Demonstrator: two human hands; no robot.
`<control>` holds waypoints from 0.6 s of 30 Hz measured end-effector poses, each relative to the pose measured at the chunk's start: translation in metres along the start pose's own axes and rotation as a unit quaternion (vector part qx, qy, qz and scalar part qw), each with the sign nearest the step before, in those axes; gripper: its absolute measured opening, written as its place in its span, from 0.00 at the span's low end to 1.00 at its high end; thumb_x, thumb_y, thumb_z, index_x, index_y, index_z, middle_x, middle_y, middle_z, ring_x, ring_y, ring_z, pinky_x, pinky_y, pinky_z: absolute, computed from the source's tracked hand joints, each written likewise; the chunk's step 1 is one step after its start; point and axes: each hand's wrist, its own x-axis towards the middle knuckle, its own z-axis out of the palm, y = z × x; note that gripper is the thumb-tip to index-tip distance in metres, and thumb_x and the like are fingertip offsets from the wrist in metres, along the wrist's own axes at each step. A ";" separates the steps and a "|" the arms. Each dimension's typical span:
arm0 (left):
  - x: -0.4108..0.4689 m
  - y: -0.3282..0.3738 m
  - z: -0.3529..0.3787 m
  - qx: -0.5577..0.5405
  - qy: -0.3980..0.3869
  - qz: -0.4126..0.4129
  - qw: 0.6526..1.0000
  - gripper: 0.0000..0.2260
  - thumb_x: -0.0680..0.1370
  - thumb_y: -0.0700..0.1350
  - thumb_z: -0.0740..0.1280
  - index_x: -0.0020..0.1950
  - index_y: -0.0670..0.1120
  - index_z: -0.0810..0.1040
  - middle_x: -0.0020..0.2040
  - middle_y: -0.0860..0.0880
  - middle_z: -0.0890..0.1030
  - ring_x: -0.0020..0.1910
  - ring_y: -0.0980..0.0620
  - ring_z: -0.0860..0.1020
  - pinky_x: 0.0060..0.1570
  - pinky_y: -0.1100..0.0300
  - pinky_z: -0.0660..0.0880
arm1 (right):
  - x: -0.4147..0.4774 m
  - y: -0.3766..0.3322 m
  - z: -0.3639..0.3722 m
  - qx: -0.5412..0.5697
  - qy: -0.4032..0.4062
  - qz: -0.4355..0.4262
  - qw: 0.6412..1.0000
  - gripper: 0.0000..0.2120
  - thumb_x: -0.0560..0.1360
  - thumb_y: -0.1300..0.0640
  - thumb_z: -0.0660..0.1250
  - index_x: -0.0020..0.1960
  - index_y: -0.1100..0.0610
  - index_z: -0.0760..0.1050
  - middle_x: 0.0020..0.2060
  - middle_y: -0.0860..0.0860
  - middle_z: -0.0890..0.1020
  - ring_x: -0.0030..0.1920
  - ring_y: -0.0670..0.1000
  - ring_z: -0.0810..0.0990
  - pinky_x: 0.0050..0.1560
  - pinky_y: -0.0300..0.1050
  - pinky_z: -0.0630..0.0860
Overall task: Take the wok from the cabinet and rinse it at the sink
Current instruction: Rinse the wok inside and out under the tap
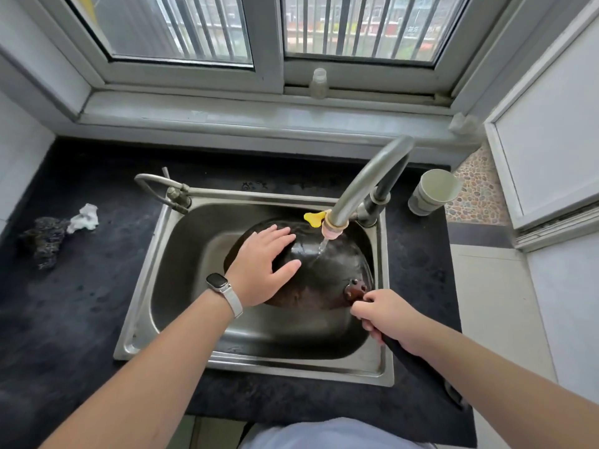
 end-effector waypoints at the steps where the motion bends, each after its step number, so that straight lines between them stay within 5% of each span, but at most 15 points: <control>1: 0.002 0.001 0.001 0.007 -0.001 0.004 1.000 0.31 0.74 0.64 0.58 0.73 0.49 0.73 0.75 0.52 0.71 0.77 0.53 0.62 0.76 0.51 0.51 | 0.002 0.000 -0.002 0.005 -0.004 0.000 1.000 0.07 0.73 0.60 0.65 0.38 0.60 0.71 0.24 0.53 0.74 0.21 0.52 0.69 0.24 0.39 0.67; 18: 0.039 0.024 0.003 0.115 -0.026 0.141 0.983 0.16 0.78 0.55 0.65 0.62 0.48 0.79 0.63 0.47 0.80 0.67 0.38 0.74 0.64 0.37 0.70 | 0.026 -0.012 -0.028 0.123 -0.077 0.071 0.987 0.10 0.77 0.58 0.64 0.37 0.57 0.71 0.24 0.49 0.70 0.22 0.47 0.66 0.23 0.39 0.64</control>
